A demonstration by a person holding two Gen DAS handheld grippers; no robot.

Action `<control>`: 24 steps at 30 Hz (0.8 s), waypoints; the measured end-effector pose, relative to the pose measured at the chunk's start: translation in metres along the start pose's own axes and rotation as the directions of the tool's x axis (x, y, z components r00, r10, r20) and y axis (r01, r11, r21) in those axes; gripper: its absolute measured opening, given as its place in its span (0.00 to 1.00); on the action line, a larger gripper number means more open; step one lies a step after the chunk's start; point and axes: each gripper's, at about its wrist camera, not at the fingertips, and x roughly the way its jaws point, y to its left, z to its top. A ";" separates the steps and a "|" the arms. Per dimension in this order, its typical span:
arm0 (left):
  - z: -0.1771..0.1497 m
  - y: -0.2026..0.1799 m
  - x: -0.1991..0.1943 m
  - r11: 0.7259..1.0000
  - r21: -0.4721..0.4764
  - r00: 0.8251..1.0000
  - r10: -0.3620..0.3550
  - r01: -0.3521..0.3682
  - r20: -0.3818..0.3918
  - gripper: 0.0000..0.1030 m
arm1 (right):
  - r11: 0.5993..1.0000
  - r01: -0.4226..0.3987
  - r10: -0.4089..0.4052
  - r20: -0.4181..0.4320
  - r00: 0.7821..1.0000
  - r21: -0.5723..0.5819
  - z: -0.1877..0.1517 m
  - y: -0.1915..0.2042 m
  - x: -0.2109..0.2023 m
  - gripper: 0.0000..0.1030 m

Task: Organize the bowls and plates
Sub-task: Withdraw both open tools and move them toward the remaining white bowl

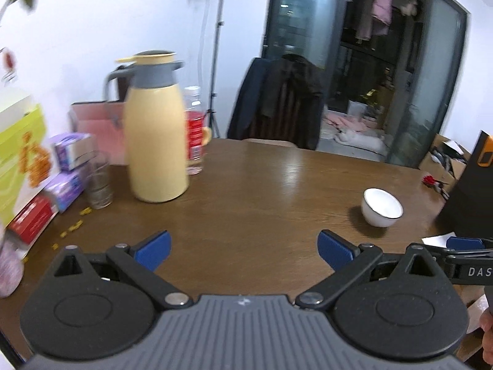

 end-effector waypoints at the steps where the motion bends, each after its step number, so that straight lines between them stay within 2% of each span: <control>1: 0.004 -0.008 0.004 1.000 0.010 1.000 -0.009 0.009 -0.002 1.00 | 1.000 0.008 -0.008 0.000 1.000 0.004 0.002 -0.006 0.000 1.00; 6: 0.025 -0.036 0.035 0.998 0.010 0.996 -0.065 0.066 -0.064 1.00 | 0.999 0.034 -0.034 -0.013 0.999 0.014 0.018 -0.039 0.009 1.00; 13: 0.052 -0.073 0.080 0.992 0.007 0.979 -0.120 0.123 -0.163 1.00 | 0.997 0.070 -0.069 -0.043 0.997 0.020 0.043 -0.079 0.032 1.00; 18: 0.069 -0.102 0.114 0.989 0.032 0.970 -0.133 0.142 -0.202 1.00 | 0.996 0.080 -0.077 -0.096 0.992 0.026 0.061 -0.106 0.056 1.00; 24: 0.088 -0.138 0.161 0.986 0.040 0.955 -0.145 0.160 -0.257 1.00 | 0.995 0.061 -0.047 -0.169 0.985 0.077 0.083 -0.138 0.092 1.00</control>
